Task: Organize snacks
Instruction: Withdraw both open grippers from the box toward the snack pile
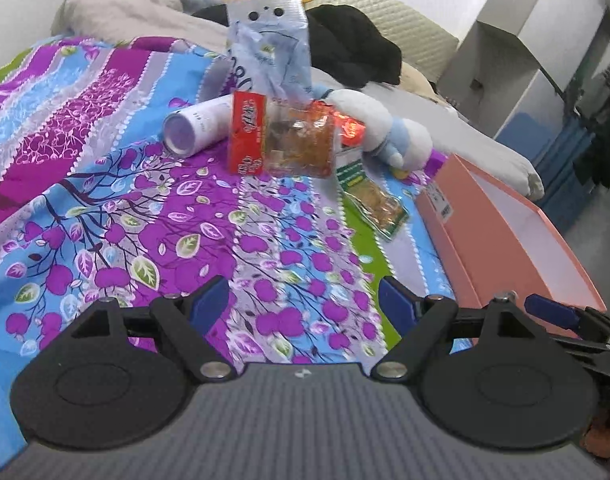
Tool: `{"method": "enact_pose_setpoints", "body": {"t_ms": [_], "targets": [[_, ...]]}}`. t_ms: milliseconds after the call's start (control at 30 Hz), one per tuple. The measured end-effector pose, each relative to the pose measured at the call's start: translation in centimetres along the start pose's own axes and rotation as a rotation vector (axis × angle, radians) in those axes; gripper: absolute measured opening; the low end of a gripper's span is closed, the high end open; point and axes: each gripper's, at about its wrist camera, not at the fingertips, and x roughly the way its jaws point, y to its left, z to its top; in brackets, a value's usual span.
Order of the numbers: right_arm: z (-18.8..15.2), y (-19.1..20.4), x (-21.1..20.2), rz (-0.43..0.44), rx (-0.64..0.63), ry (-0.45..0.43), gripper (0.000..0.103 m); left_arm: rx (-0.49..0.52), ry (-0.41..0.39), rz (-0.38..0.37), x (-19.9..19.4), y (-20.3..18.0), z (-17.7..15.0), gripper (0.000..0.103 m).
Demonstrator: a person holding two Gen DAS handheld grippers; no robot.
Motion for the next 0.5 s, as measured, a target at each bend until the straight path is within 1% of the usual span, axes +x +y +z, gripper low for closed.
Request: {"method": "enact_pose_setpoints", "body": {"t_ms": [133, 200, 500], "targets": [[0.9, 0.8, 2.3, 0.009, -0.041, 0.003, 0.079, -0.022, -0.009, 0.006, 2.3, 1.0, 1.0, 0.085], [1.2, 1.0, 3.9, 0.01, -0.053, 0.021, 0.079, -0.029, -0.012, 0.008, 3.6, 1.5, 1.6, 0.085], [2.4, 1.6, 10.7, -0.006, -0.083, 0.075, 0.079, -0.061, -0.039, 0.029, 9.4, 3.5, 5.8, 0.085]]}}
